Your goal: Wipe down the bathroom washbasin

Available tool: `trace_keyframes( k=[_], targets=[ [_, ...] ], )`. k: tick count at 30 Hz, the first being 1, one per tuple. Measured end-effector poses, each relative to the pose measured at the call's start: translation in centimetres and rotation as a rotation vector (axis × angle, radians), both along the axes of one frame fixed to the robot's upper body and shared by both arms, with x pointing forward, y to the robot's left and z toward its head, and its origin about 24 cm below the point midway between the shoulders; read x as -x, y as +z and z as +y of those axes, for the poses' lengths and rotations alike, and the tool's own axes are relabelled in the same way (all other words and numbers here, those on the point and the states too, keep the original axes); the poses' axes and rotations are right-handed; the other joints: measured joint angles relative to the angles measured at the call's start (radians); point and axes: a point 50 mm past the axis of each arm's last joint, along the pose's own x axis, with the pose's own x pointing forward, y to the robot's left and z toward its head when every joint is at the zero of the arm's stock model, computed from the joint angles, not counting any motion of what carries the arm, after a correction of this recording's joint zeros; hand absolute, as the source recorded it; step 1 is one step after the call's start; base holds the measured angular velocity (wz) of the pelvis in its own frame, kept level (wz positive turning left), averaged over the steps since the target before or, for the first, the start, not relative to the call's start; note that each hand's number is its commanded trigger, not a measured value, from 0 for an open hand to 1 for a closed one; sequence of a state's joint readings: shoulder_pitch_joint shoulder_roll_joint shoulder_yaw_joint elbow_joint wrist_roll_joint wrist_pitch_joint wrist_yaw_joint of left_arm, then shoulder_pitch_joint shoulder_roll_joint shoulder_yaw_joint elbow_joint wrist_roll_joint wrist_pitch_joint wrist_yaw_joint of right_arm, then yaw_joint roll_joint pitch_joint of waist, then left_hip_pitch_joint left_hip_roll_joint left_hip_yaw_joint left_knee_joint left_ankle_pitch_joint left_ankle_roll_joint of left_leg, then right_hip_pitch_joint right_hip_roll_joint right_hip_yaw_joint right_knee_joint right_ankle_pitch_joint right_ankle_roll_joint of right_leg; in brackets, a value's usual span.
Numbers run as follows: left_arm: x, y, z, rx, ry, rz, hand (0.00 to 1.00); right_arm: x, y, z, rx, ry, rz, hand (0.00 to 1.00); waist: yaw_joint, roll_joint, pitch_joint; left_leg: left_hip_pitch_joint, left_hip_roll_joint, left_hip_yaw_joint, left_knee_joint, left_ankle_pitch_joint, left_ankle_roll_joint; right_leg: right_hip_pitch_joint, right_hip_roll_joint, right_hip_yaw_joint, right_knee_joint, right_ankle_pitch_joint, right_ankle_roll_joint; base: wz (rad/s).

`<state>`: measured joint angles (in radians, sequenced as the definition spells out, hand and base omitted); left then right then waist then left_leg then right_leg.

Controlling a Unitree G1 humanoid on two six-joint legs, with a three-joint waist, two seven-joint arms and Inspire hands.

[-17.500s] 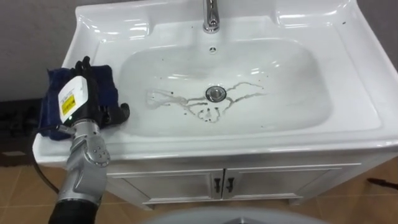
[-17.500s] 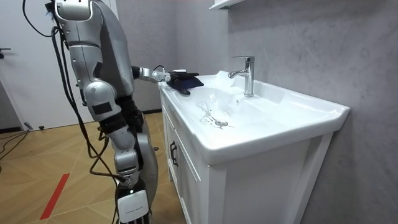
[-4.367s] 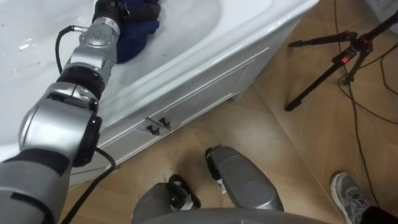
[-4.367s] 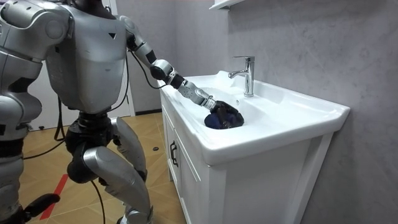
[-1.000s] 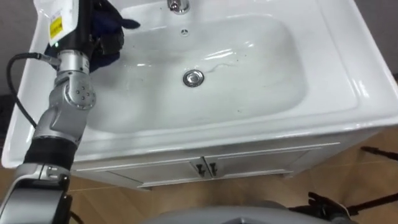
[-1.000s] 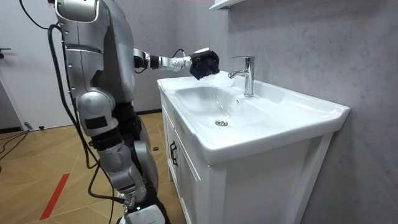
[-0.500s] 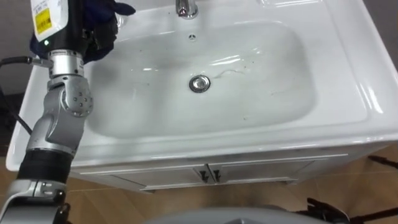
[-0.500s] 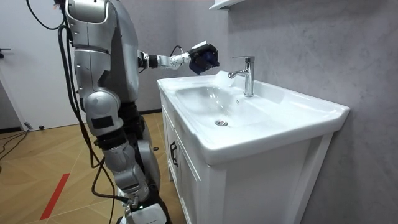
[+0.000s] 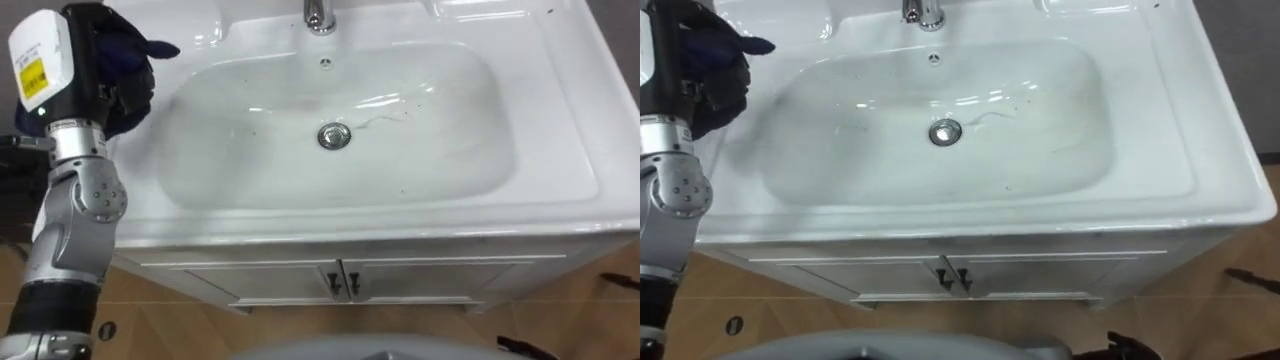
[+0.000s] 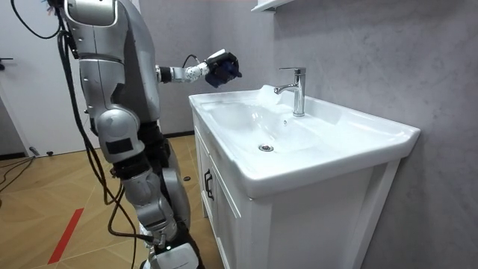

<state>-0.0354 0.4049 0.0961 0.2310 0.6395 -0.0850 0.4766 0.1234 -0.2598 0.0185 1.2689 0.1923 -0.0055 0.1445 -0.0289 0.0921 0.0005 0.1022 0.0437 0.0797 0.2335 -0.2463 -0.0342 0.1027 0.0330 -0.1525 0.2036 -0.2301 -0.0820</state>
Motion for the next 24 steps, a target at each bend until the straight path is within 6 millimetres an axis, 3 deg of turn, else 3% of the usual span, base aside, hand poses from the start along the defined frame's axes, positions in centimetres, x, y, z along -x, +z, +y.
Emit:
trace_keyframes(
  k=[9,24],
  targets=[
    [0.7,-1.6,1.4,0.0,0.103,0.074,1.0,-0.3,0.1,-0.1,0.001,-0.01,-0.016,0.0,0.0,0.006,-0.0011,0.008,0.0,0.004,-0.014,0.0,0.0,0.005,0.0,-0.001,-0.002,0.0,0.0,0.0],
    [1.7,-3.4,1.2,0.011,0.112,0.152,1.0,-0.9,0.1,0.0,-0.019,-0.007,-0.04,0.0,-0.022,0.01,0.0017,0.015,-0.002,-0.001,-0.013,0.0,0.0,0.017,0.0,0.0,-0.018,0.0,0.0,0.01]
  ],
)
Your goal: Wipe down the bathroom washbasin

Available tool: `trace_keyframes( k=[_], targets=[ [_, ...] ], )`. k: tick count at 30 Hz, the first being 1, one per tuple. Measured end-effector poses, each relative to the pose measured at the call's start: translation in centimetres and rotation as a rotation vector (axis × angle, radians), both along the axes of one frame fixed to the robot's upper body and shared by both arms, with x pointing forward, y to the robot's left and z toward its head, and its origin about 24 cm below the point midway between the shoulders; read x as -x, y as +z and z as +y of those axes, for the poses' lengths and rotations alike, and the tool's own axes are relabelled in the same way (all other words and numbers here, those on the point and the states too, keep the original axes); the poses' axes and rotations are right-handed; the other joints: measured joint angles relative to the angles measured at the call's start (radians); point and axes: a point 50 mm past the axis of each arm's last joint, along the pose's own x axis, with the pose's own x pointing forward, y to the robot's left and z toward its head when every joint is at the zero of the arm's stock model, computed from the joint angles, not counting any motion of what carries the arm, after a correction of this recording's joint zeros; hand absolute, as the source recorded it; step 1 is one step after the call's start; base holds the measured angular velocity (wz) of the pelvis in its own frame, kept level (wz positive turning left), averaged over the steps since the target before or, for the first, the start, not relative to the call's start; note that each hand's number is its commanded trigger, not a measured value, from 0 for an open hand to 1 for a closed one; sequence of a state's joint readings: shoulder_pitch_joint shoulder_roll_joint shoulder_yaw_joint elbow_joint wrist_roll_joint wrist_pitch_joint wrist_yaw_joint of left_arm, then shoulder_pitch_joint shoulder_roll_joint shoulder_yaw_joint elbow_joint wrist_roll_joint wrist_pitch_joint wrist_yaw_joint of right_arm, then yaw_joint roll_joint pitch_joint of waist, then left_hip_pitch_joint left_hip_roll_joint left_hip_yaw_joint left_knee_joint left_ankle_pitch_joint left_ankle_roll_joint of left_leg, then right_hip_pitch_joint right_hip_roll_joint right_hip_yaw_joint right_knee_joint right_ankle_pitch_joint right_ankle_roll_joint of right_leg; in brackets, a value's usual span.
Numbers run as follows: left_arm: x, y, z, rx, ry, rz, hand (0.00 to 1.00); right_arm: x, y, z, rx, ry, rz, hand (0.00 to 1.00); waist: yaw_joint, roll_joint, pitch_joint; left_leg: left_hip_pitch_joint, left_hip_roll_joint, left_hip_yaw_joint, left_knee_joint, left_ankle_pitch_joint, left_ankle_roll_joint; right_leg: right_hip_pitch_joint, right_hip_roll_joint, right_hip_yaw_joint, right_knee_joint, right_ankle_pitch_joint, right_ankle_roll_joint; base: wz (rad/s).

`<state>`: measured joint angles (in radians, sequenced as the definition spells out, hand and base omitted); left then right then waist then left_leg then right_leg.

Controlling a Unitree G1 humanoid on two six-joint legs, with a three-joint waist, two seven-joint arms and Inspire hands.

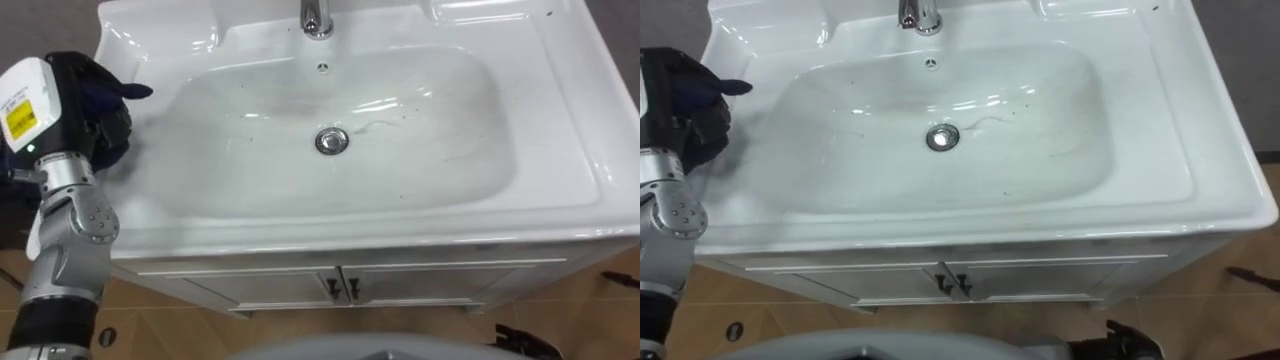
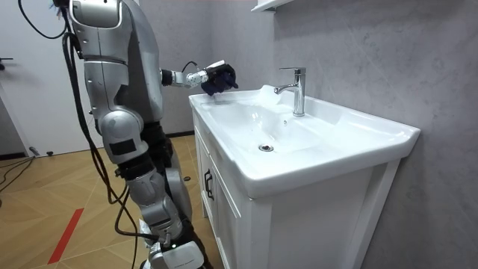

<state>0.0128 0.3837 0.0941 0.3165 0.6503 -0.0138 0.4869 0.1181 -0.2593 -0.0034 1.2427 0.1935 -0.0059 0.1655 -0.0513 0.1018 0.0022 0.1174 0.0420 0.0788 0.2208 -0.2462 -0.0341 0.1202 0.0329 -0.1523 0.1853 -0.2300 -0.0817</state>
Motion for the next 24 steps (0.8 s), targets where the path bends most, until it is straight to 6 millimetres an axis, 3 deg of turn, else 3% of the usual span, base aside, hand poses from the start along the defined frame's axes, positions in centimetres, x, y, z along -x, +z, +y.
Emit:
trace_keyframes(
  k=[7,15,24],
  targets=[
    [0.2,-0.9,-0.4,0.013,0.001,0.038,1.0,0.0,0.0,0.0,-0.001,-0.001,0.0,0.0,0.002,0.0,0.0002,0.0,0.0,0.0,0.0,0.0,0.0,0.0,0.0,-0.001,0.001,0.0,0.0,0.0],
    [1.7,-4.2,-0.5,0.016,0.015,0.192,1.0,0.1,0.0,0.0,0.001,-0.001,0.002,0.0,0.001,-0.002,0.0012,0.01,-0.001,0.001,-0.009,0.0,0.0,0.009,0.001,-0.001,0.001,0.0,0.0,0.0],
    [2.3,-5.1,-0.3,-0.012,0.024,0.252,1.0,1.0,0.1,-0.5,0.02,0.007,0.032,0.0,0.002,0.0,0.0007,0.031,-0.002,0.001,-0.022,0.0,0.0,0.022,0.002,0.011,-0.002,-0.001,0.002,-0.02]
  ],
)
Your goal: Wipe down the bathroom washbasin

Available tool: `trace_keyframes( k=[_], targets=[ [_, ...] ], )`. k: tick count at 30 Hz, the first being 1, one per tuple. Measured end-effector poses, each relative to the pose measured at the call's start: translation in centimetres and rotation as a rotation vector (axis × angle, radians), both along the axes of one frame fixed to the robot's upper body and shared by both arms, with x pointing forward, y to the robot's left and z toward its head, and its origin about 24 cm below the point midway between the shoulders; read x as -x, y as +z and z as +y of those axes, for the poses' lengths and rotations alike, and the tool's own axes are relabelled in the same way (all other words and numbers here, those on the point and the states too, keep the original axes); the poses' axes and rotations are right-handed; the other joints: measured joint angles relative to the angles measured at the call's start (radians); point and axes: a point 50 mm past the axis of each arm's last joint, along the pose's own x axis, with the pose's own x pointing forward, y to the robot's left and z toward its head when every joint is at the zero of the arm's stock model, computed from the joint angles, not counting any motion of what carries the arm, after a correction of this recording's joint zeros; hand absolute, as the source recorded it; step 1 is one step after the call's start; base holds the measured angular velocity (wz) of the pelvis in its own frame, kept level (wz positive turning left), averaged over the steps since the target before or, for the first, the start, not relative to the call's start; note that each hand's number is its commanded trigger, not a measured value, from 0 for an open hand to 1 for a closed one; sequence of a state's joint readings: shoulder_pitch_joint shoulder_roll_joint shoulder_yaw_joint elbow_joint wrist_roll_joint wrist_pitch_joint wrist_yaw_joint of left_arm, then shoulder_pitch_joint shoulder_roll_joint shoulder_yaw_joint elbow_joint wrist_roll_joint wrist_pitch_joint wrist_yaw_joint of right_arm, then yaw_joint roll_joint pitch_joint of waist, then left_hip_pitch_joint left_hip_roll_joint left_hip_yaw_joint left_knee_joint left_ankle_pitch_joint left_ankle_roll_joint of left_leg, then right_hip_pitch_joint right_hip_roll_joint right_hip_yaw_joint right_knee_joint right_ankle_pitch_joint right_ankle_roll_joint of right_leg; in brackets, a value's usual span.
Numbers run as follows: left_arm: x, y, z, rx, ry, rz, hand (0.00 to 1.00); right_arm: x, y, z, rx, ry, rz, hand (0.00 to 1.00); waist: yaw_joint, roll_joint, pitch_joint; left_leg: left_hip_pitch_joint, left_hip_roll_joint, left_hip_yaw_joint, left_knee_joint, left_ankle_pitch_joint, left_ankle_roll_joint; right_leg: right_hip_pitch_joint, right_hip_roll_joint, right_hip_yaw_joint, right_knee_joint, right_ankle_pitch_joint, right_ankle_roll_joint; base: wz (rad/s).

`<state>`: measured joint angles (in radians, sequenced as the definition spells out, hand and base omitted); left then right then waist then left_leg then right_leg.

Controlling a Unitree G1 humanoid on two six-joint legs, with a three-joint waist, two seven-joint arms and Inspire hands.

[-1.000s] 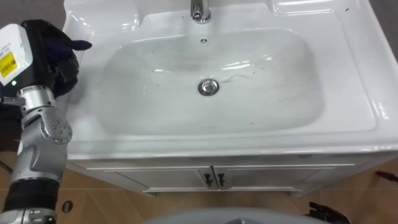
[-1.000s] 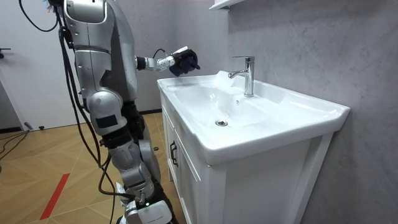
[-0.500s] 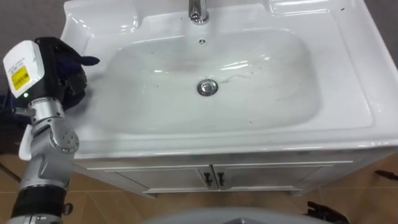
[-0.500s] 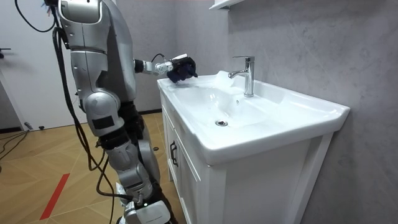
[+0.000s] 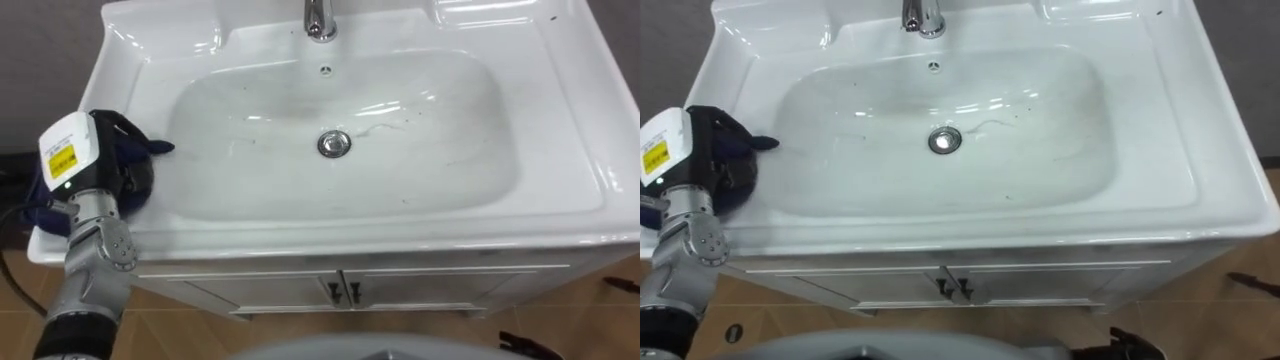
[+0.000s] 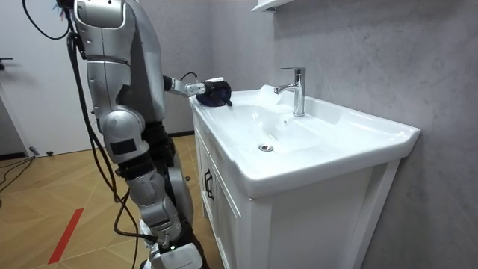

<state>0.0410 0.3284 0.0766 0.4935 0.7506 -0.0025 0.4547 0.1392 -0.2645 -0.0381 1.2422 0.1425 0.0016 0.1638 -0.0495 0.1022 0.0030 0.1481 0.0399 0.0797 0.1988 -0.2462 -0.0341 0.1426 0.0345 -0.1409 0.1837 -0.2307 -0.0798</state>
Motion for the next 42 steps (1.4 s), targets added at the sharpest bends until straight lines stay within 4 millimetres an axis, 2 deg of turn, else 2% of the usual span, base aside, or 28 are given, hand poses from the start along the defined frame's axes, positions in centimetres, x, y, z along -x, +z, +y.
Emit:
trace_keyframes(
  k=[2,3,10,19,26,33,37,39,42],
  targets=[
    [0.1,-0.1,0.0,-0.003,0.0,0.008,0.11,0.1,0.0,-0.1,0.003,-0.005,0.002,0.0,0.0,0.004,-0.0004,0.001,0.0,0.0,0.0,0.0,0.0,0.0,0.0,0.0,0.001,0.0,0.0,0.0],
    [0.1,-0.1,0.0,-0.004,0.001,0.011,0.0,0.2,0.0,-0.1,0.004,-0.007,0.003,0.0,0.0,0.005,-0.0005,0.002,0.0,0.0,0.0,0.0,0.0,0.001,0.0,0.0,0.002,0.0,0.0,0.0],
    [0.4,-0.5,0.4,-0.019,0.024,0.039,0.0,0.6,0.1,-0.3,0.012,-0.022,0.017,0.0,0.002,0.017,-0.0059,0.006,0.0,0.002,-0.001,0.0,0.0,0.001,0.0,0.001,0.004,0.0,0.0,0.0],
    [0.4,-0.3,0.4,-0.084,0.008,0.034,0.0,1.1,0.0,-0.3,0.019,-0.01,0.043,0.0,0.002,0.012,-0.0042,0.007,0.0,0.004,-0.001,0.0,0.0,0.0,0.0,0.002,0.004,0.0,0.0,0.0],
    [0.3,0.0,0.4,-0.12,0.004,0.007,0.0,1.1,0.0,-0.3,0.028,-0.012,0.043,0.0,0.0,0.003,-0.008,0.005,0.0,0.003,0.0,0.0,0.0,-0.001,0.0,0.001,0.003,0.0,0.0,0.0],
    [-0.1,1.0,0.1,-0.139,-0.008,-0.064,0.0,1.0,-0.1,0.0,0.02,-0.014,0.039,0.0,0.001,-0.001,-0.0083,0.003,0.0,0.002,0.0,0.0,0.0,-0.001,0.0,-0.001,0.002,0.0,0.0,0.0],
    [-0.3,1.2,-0.2,-0.134,-0.027,-0.087,0.0,0.8,-0.1,0.0,0.018,-0.014,0.033,0.0,0.0,0.001,-0.0086,0.003,0.0,0.001,0.001,0.0,0.0,-0.001,0.0,0.0,0.002,0.0,0.0,0.0],
    [-0.4,1.4,-0.2,-0.111,-0.023,-0.102,0.0,0.5,-0.1,0.0,0.018,-0.015,0.029,0.0,-0.001,0.008,-0.0116,0.001,0.0,0.001,0.001,0.0,0.0,-0.002,0.0,0.002,0.002,0.0,0.0,0.0],
    [-0.7,2.0,-0.3,-0.033,-0.001,-0.161,0.0,-0.2,-0.1,0.1,0.015,-0.018,0.012,0.0,-0.002,0.006,-0.0099,-0.002,0.0,0.001,0.001,0.0,0.0,-0.005,0.0,0.001,0.001,0.0,0.0,0.0]
  ],
)
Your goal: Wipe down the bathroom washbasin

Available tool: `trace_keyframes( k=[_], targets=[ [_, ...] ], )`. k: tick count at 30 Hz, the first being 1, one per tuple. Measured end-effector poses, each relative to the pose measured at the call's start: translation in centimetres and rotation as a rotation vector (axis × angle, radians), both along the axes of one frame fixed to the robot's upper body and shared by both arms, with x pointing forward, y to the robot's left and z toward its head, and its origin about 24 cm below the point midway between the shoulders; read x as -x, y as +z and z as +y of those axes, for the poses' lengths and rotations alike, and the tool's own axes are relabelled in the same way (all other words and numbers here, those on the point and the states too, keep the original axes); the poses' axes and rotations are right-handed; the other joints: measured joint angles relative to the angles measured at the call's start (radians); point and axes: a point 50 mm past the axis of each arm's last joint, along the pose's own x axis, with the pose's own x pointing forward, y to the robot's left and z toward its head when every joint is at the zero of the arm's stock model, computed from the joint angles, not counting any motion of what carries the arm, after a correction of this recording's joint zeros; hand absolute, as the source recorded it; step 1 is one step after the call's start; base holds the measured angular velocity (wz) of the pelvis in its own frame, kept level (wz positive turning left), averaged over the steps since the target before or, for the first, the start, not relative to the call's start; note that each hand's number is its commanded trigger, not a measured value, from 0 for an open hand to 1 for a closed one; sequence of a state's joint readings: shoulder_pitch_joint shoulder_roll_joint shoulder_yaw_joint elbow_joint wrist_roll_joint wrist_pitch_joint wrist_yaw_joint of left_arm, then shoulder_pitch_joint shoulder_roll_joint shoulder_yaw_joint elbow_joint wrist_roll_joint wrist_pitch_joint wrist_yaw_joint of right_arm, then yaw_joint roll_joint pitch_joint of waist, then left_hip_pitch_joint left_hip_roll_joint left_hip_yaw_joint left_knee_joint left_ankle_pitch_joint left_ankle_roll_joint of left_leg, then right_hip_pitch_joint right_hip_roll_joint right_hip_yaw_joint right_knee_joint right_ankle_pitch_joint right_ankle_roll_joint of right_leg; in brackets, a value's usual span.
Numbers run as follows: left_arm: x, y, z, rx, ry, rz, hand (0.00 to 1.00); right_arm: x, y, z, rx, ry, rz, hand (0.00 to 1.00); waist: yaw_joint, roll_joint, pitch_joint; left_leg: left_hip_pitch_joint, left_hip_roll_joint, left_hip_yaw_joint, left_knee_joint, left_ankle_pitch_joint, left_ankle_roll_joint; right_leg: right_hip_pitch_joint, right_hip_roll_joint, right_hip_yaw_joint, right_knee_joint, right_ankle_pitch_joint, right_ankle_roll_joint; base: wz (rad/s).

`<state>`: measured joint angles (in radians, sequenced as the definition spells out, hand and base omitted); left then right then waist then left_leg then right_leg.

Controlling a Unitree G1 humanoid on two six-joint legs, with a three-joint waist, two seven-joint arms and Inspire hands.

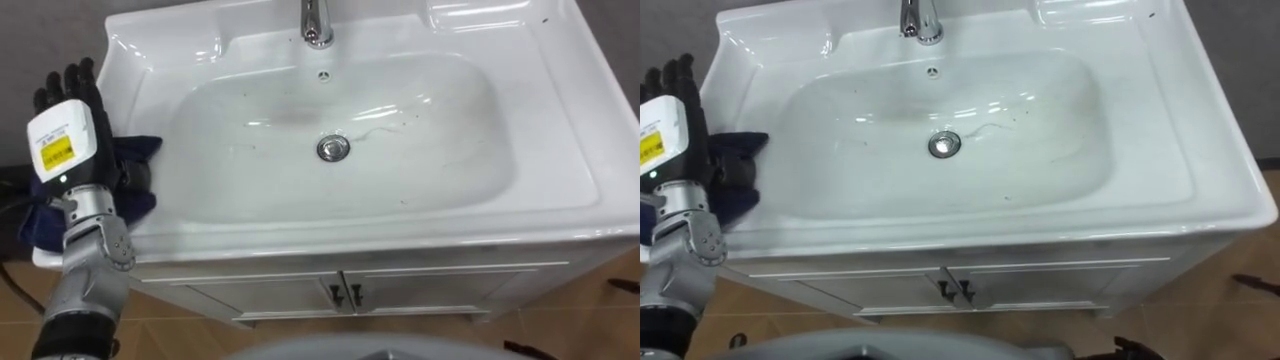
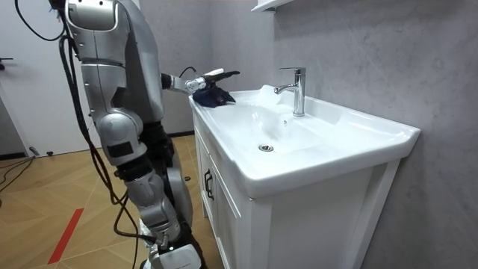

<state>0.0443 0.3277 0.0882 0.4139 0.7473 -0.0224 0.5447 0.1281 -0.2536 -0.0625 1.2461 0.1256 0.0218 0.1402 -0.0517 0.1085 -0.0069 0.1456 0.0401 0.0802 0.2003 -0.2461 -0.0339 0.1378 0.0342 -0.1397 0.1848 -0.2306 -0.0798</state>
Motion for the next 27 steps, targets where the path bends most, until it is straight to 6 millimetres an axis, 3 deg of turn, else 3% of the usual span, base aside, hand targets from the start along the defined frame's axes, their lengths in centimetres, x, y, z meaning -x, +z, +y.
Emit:
trace_keyframes(
  k=[10,14,16,20,27],
  targets=[
    [-0.7,2.7,0.3,0.353,0.082,-0.265,0.0,-0.8,-0.2,0.8,-0.006,-0.067,-0.048,0.0,0.0,-0.015,0.0072,-0.015,0.0,-0.002,-0.002,0.0,0.0,-0.016,0.0,-0.009,0.001,0.0,0.001,0.0],
    [-1.0,5.2,0.5,0.449,0.092,-0.416,0.0,-1.6,-0.4,1.7,-0.032,-0.083,-0.071,0.0,0.0,-0.032,0.0152,-0.018,0.0,-0.003,-0.001,0.0,0.0,-0.015,0.0,-0.013,0.0,0.0,0.001,0.02],
    [-1.2,6.2,0.2,0.457,0.074,-0.471,0.0,-1.6,-0.5,2.0,-0.039,-0.085,-0.07,0.0,0.0,-0.038,0.0143,-0.019,-0.001,-0.003,0.001,0.0,0.0,-0.014,-0.001,-0.014,-0.001,0.0,0.001,0.02],
    [-1.1,8.1,0.4,0.441,0.061,-0.57,0.0,-1.7,-0.5,1.9,-0.04,-0.085,-0.077,0.0,-0.004,-0.03,0.0136,-0.014,-0.001,-0.003,0.002,0.0,0.0,-0.008,-0.002,-0.014,-0.002,0.0,0.001,0.0],
    [-0.6,9.1,1.4,0.417,0.096,-0.644,0.0,-1.1,-0.3,1.3,-0.032,-0.125,-0.087,0.0,0.0,0.003,0.0129,-0.017,-0.001,-0.003,0.003,0.0,0.0,-0.01,-0.001,-0.016,-0.003,0.0,0.001,0.0]
  ],
)
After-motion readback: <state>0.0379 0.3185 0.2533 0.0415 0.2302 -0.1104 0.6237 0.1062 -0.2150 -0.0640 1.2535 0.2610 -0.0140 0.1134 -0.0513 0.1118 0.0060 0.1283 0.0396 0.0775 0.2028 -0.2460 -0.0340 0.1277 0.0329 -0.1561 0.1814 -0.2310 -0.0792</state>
